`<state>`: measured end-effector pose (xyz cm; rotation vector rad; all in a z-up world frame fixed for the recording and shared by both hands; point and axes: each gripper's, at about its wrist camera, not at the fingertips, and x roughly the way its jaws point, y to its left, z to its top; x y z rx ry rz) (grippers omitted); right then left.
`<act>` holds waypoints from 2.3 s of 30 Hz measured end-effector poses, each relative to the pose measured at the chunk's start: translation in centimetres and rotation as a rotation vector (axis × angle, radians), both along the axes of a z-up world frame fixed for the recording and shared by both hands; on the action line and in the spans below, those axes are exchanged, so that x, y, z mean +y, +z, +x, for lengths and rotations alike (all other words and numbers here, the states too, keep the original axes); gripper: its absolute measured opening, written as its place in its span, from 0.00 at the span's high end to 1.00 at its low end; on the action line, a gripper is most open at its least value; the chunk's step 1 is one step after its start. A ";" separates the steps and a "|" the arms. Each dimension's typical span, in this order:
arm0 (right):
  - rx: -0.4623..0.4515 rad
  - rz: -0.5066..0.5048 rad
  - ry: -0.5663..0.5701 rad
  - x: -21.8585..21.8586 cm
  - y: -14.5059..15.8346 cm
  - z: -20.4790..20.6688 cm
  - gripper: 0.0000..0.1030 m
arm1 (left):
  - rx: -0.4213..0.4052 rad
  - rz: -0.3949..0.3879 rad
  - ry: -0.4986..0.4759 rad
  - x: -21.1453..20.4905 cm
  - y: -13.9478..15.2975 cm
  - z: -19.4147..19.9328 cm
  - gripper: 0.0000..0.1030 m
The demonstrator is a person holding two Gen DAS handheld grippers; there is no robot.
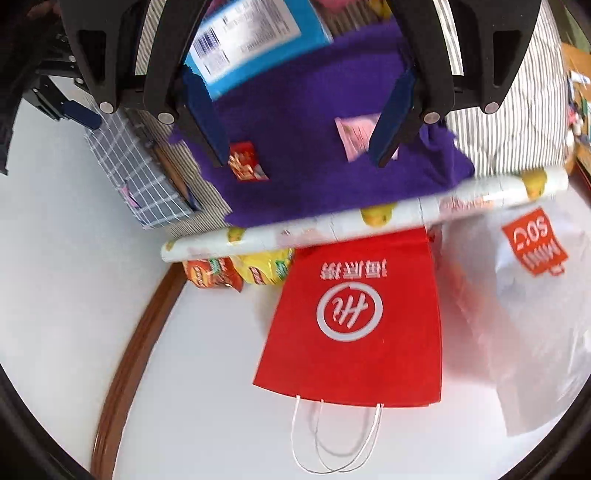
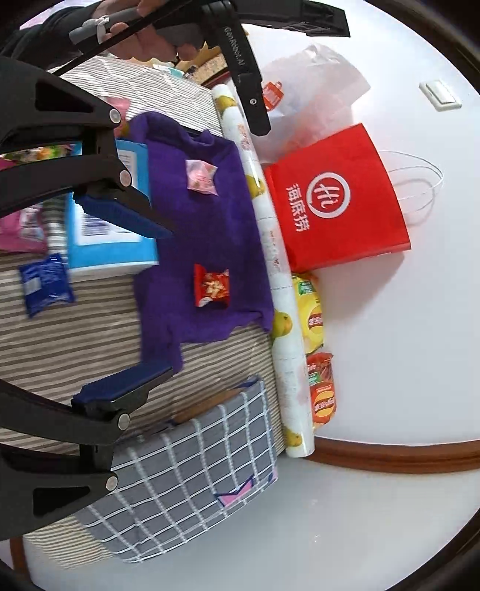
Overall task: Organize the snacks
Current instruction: 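Withdraw both grippers from the towel back toward the snack pile, then grasp the blue snack wrapper with the right gripper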
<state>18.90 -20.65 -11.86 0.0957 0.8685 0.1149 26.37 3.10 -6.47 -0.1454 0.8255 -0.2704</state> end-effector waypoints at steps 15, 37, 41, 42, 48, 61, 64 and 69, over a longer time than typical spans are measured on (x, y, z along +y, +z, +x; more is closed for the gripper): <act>0.074 0.003 0.109 0.5 -6.2 -5.8 0.41 | 0.065 0.034 0.095 3.5 -1.7 -9.7 0.26; 0.133 -0.004 0.208 1.9 -12.9 -4.7 0.61 | 0.191 0.062 0.117 5.4 -7.3 -14.9 0.26; 0.118 -0.015 0.197 1.7 -12.3 -5.7 0.67 | 0.198 0.051 0.113 5.5 -7.8 -15.3 0.26; 0.116 -0.012 0.191 1.5 -12.1 -6.1 0.67 | 0.201 0.049 0.111 5.5 -7.9 -15.4 0.26; 0.094 0.023 0.140 -0.2 -10.5 -8.0 0.67 | 0.217 0.035 0.112 5.7 -8.7 -15.8 0.26; 0.078 0.006 0.093 -1.4 -9.3 -10.7 0.67 | 0.226 -0.034 0.135 7.4 -9.6 -15.6 0.26; 0.075 0.008 0.103 -1.3 -9.3 -11.0 0.67 | 0.229 0.011 0.145 7.1 -10.2 -14.8 0.26; 0.067 0.012 0.107 -1.4 -9.0 -11.2 0.67 | 0.265 0.063 0.184 7.5 -12.1 -13.9 0.26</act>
